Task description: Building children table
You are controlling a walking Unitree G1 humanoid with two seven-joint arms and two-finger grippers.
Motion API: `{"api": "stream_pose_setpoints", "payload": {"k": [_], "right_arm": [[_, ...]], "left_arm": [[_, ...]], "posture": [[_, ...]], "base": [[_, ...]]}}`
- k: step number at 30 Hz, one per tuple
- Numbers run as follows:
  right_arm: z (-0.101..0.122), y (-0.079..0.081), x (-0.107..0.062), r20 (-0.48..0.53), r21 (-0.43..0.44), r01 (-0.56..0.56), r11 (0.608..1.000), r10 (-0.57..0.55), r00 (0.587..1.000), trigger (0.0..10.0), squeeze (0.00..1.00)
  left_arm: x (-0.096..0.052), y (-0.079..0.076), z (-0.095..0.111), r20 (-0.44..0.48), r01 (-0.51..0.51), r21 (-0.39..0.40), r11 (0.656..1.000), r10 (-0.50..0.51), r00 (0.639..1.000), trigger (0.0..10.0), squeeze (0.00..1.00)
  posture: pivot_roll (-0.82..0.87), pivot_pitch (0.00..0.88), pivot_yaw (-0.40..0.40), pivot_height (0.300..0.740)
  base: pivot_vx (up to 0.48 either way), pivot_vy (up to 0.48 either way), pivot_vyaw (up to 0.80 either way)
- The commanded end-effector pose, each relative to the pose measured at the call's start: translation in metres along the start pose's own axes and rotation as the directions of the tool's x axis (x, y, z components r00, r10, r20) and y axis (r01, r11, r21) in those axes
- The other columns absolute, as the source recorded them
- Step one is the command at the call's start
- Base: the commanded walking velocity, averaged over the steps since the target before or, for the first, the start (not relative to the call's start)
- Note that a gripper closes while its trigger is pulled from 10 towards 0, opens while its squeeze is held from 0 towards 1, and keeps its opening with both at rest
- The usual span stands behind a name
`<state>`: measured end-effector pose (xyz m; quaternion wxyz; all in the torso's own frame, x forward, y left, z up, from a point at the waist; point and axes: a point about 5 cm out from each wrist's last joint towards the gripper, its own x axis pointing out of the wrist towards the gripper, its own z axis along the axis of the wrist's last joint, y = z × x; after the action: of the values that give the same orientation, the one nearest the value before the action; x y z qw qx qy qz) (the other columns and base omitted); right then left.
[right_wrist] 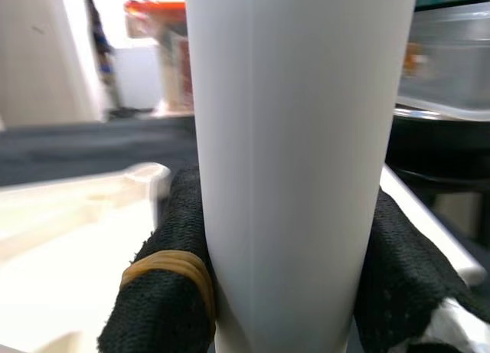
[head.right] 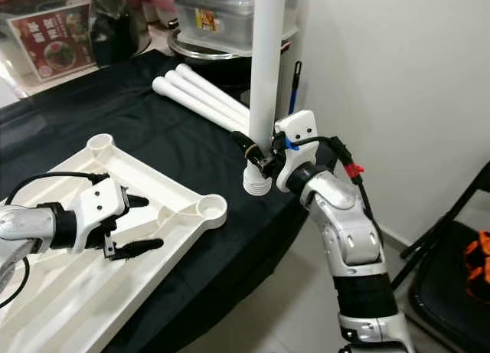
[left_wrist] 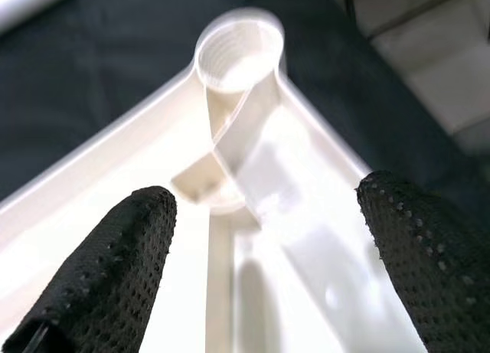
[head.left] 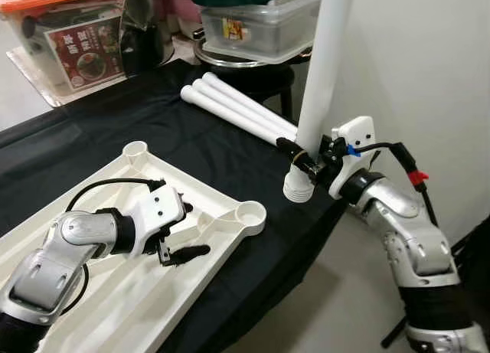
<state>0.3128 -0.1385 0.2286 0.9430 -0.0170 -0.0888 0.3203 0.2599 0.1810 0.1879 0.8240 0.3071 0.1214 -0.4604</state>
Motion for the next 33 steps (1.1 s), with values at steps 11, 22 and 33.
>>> {"api": "stream_pose_setpoints", "payload": {"k": [11,22,33], "right_arm": [[0.01,0.012,0.01,0.017,-0.006,-0.057,0.998,0.057,0.998,10.0,0.0],[0.008,0.027,0.014,0.012,0.064,-0.097,0.993,0.097,0.995,10.0,0.0],[0.002,0.048,0.017,-0.01,0.104,-0.186,0.977,0.188,0.982,10.0,0.0]], "left_arm": [[0.016,-0.011,-0.022,-0.133,-0.057,-0.064,0.996,0.048,0.99,10.0,0.0],[0.041,-0.014,-0.019,-0.122,-0.121,-0.071,0.99,0.112,0.986,10.0,0.0],[0.057,-0.006,-0.02,-0.097,-0.22,-0.123,0.968,0.209,0.973,8.9,0.0]], "posture": [[-0.07,0.106,0.005,0.74],[-0.07,0.098,0.002,0.74],[-0.07,0.096,-0.005,0.74]], "base": [[0.0,0.0,0.0],[0.0,0.0,0.0],[0.0,0.0,0.0]]}}
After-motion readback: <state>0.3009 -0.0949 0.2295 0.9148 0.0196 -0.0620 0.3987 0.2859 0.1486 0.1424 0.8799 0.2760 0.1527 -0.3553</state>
